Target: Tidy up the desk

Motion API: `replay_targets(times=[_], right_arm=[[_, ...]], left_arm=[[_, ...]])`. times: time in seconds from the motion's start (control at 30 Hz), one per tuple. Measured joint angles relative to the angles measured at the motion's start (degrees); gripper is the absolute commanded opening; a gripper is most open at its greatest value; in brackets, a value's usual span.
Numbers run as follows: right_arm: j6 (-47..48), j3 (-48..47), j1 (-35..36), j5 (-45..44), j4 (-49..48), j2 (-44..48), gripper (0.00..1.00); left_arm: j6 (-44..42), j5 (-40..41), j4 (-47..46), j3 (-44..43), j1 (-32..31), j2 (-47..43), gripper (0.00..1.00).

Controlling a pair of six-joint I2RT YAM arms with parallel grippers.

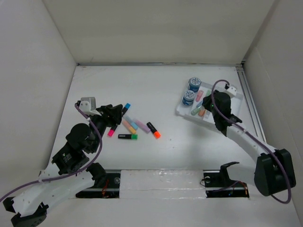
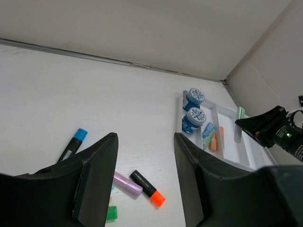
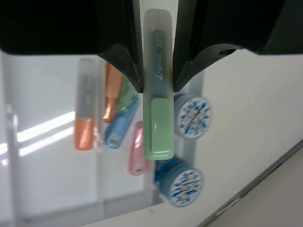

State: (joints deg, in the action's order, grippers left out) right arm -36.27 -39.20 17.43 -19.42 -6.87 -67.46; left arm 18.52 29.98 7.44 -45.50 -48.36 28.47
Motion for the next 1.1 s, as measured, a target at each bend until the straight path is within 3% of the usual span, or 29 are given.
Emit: replay_targets(times=[0.13,0.33,0.37,0.53,0.6,0.63,0.73,0.83,0.97,1.1], right_arm=[[-1.09,0.24,-10.34,4.09,-0.13,-4.96,0.11],[-2.05,0.13,-17.33,9.62,-0.22,-12.48,0.41],[-2.16,0.13,-17.94,10.23,-0.09,-12.83,0.52],[-2.56,0.33,-18.86,11.19,-0.17,-8.74,0.57],[-2.38,0.44,-17.79,11.19,-0.66,-5.75,0.5],[-1.92,0.46,-16.87,11.45,-1.27,-4.5,0.29],[-0.24,0.2,-12.09,14.51,-4.28,-3.91,0.0],[1.6,-2.64,-3.63,19.39,-6.03,-9.84,0.01],[4.13,-11.06,10.64,21.53,-5.49,-23.1,0.1],[7.65,-23.3,22.4,18.88,-1.53,-35.39,0.34]], left_arm=[[0.0,-0.02,0.02,0.0,0.0,0.0,0.47],[0.0,-0.02,0.0,0.0,0.0,-0.13,0.47],[0.0,-0.02,0.02,0.0,0.0,-0.13,0.47],[0.0,-0.02,0.02,0.0,0.0,-0.13,0.47],[0.0,-0.02,0.02,0.0,0.0,-0.11,0.47],[0.0,-0.02,0.0,0.0,0.0,-0.11,0.47],[0.0,-0.02,0.0,0.0,0.0,-0.09,0.47],[0.0,0.0,0.02,0.0,0.0,-0.09,0.47],[0.0,0.09,0.02,0.0,0.0,-0.09,0.47],[0.0,0.09,0.02,0.0,0.0,-0.11,0.47]])
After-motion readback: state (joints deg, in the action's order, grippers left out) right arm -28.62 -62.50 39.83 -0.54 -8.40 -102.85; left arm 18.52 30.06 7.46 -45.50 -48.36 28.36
